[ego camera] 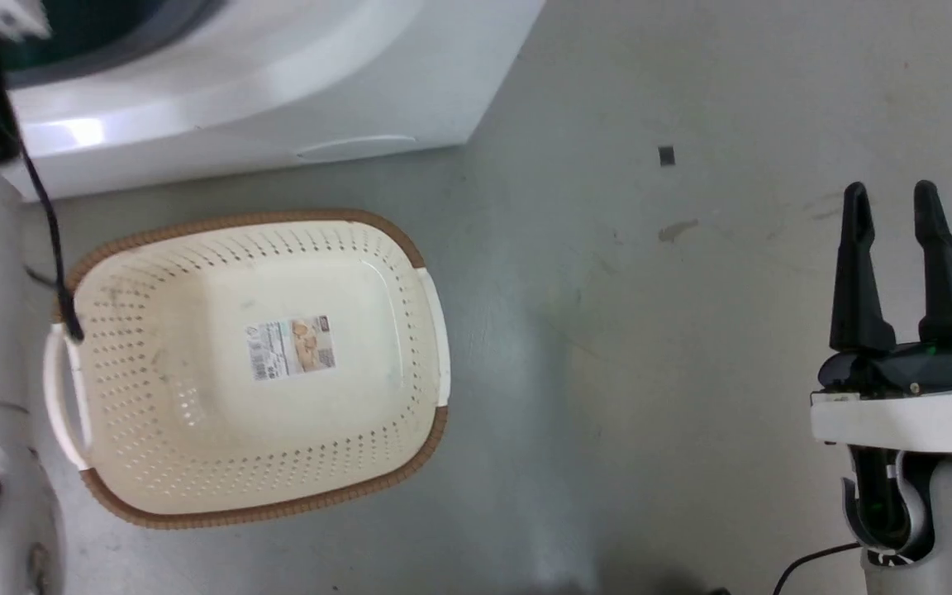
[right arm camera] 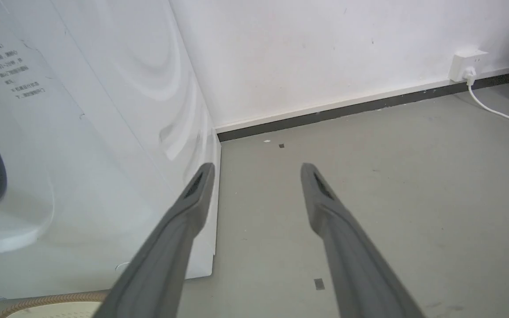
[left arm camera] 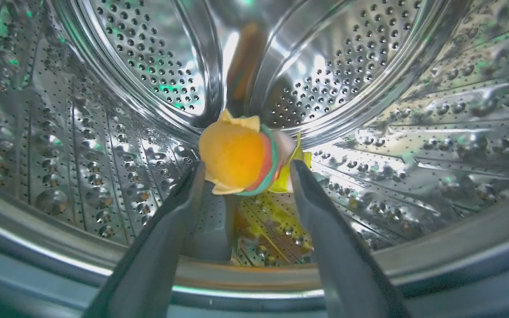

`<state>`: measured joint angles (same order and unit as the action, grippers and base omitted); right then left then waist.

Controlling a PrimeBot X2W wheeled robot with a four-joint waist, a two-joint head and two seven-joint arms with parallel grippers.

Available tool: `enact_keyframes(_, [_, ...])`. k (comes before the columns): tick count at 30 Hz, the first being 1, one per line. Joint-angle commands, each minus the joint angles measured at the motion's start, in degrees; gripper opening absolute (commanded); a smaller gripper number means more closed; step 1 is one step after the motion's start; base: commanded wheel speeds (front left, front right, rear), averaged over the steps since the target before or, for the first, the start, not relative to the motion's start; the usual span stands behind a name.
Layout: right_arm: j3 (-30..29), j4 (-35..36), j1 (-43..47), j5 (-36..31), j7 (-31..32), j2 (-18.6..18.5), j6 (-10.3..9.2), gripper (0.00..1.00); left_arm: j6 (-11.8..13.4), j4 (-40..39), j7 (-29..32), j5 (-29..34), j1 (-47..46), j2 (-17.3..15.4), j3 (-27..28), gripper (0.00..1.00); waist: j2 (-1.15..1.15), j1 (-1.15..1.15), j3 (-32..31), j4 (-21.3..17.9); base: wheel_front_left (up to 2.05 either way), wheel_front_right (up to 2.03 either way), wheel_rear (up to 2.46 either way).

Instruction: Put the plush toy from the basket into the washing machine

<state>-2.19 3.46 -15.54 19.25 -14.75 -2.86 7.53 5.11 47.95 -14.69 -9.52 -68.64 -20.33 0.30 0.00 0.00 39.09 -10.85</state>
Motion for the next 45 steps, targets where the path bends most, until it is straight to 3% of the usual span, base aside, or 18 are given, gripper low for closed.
enact_keyframes(1, [0.1, -0.3, 0.5, -0.4, -0.2, 0.0, -0.04, 1.00, 0.1, -0.8, -0.3, 0.3, 2.1, 0.7, -0.1, 1.00, 0.00, 0.00, -2.7, 1.8, 0.00, 0.00, 0.00])
enact_keyframes(17, [0.2, -1.0, 6.6, -7.1, -0.3, 0.0, -0.04, 1.00, 2.3, -23.3, -0.3, 5.3, 33.3, 9.1, -0.8, 1.00, 0.00, 0.00, -18.4, 8.3, 0.00, 0.00, 0.00])
enact_keyframes(25, [-0.3, -1.4, 10.7, -9.2, -0.3, 0.0, -0.04, 1.00, 3.0, -33.7, -0.3, 7.3, 48.2, 11.9, -2.1, 1.00, 0.00, 0.00, -26.3, 10.1, 0.00, 0.00, 0.00])
enact_keyframes(34, [-0.8, -1.8, 14.4, -10.0, -0.3, 0.0, -0.04, 1.00, 1.4, -36.7, -0.3, 7.1, 59.3, 13.2, -3.1, 1.00, 0.00, 0.00, -31.9, 10.7, 0.00, 0.00, 0.00])
enact_keyframes(45, [-0.9, -2.4, 19.2, -10.4, -0.3, 0.0, -0.04, 1.00, 0.0, -35.6, -0.3, 6.8, 64.8, 14.1, -2.4, 1.00, 0.00, 0.00, -36.2, 11.2, 0.00, 0.00, 0.00])
